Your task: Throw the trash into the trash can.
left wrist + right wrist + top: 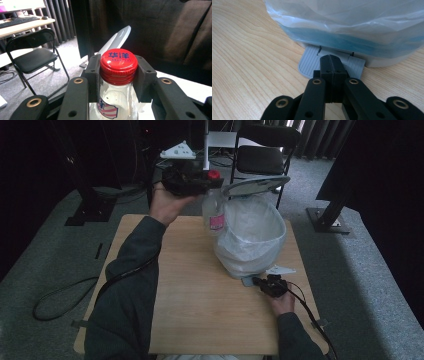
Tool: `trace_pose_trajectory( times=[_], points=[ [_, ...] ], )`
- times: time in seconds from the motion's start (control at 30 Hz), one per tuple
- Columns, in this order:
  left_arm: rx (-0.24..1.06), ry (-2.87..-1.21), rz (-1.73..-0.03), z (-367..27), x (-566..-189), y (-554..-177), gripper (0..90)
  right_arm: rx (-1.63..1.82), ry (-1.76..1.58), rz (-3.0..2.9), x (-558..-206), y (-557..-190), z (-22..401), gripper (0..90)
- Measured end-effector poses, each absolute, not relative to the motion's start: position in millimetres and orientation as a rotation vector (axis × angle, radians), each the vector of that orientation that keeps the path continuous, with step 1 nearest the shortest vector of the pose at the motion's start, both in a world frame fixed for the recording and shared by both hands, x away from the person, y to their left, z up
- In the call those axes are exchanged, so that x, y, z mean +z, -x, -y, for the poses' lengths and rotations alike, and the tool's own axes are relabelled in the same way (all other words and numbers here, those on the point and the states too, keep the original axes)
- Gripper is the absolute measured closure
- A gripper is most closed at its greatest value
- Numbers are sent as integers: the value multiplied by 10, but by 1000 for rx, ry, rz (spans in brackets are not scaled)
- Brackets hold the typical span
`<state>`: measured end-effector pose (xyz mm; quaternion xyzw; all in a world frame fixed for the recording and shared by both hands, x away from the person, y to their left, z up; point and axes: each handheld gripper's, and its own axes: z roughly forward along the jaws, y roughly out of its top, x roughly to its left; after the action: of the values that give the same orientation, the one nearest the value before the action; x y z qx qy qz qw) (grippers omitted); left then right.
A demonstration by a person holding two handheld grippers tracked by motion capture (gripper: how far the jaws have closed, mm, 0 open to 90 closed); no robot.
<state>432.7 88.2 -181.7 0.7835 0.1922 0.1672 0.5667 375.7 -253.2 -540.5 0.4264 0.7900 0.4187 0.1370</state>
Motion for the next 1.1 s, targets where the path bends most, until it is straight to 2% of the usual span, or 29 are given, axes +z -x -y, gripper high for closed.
trace_pose_trajectory(
  times=[1.1],
  points=[
    [339, -1877, -372, -283, -1626, -4354, 630, 1212, -1233, -2286, -5406, -3757, 2531, 900]
  ],
)
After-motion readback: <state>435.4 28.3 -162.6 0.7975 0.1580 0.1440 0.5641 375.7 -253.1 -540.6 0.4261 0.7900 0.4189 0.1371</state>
